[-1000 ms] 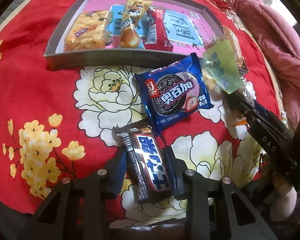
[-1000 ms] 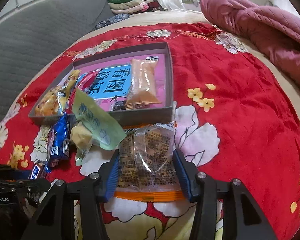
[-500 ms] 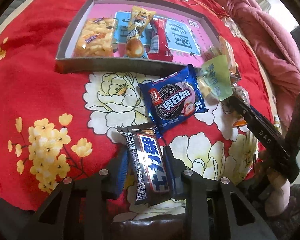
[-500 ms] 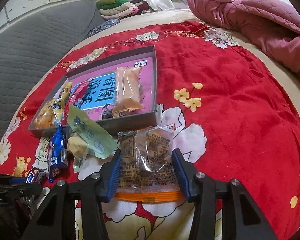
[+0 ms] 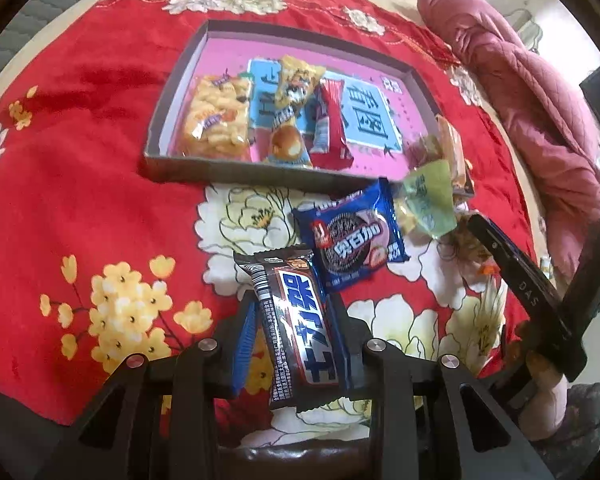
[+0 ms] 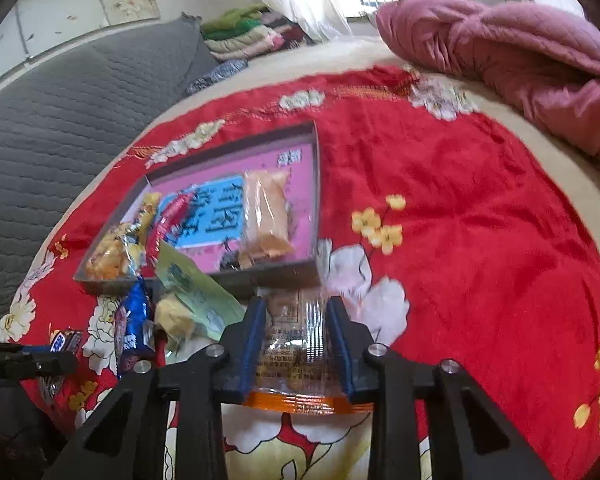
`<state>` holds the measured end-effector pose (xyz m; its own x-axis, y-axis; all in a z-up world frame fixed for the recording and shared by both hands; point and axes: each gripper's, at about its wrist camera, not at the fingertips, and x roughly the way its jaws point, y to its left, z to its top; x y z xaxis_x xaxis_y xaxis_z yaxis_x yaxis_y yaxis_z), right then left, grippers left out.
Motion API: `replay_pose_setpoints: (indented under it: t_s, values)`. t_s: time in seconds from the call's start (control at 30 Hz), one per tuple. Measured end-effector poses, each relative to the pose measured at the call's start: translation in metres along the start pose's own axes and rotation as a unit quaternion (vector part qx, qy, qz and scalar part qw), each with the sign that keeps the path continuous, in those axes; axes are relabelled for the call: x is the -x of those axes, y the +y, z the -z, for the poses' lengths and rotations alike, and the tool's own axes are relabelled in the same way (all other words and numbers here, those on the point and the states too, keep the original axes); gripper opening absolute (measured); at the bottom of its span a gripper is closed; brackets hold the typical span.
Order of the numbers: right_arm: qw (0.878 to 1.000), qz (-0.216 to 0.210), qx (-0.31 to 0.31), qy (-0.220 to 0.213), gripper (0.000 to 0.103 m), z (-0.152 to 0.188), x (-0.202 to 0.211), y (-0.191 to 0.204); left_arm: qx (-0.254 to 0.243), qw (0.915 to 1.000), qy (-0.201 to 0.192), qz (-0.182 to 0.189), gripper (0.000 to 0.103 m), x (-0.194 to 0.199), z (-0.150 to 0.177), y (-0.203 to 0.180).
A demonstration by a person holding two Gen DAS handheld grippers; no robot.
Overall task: Organize snacks
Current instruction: 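Carry the chocolate bar in the left tool while the right tool carries the cookie bag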
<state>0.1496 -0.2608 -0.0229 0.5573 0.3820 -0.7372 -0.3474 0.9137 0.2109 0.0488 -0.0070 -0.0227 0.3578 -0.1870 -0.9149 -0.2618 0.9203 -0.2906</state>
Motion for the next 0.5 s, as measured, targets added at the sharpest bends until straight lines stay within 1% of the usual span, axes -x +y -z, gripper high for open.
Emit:
replay_pose_setpoints:
  t_s: [0.1,0.23,0.3,0.33,0.37,0.43,0.47,0.5]
  values:
    - [1.000,0.011,0.009,0.014,0.031,0.002,-0.005,0.003,0.001,1.0000,-0.001,-0.001,0.035,0.000,-0.002,-0.001]
    - [1.000,0.000,-0.012,0.014,0.032,0.001,-0.004,-0.004,0.001,1.0000,0.004,0.000,0.035,-0.003,-0.003,-0.002]
    - [1.000,-0.003,-0.018,0.020,0.039,0.002,-0.006,-0.006,0.002,1.0000,0.003,0.001,0.035,-0.003,-0.003,-0.001]
    - [1.000,0.001,-0.018,0.025,0.047,0.003,-0.008,-0.007,0.002,1.0000,0.002,0.001,0.035,-0.003,-0.002,-0.001]
    - [0.999,0.006,-0.018,0.029,0.051,0.003,-0.010,-0.007,0.003,1.0000,0.001,0.001,0.035,-0.003,-0.002,-0.001]
    - [0.999,0.003,-0.020,0.034,0.053,0.005,-0.012,-0.008,0.003,1.0000,-0.001,0.002,0.035,-0.002,-0.002,-0.001]
    - [0.999,0.004,-0.019,0.036,0.058,0.005,-0.012,-0.008,0.004,1.0000,-0.001,0.003,0.035,-0.002,-0.003,-0.001]
    - [0.999,0.009,-0.017,0.040,0.060,0.006,-0.014,-0.007,0.005,1.0000,-0.002,0.003,0.035,-0.002,-0.003,0.000]
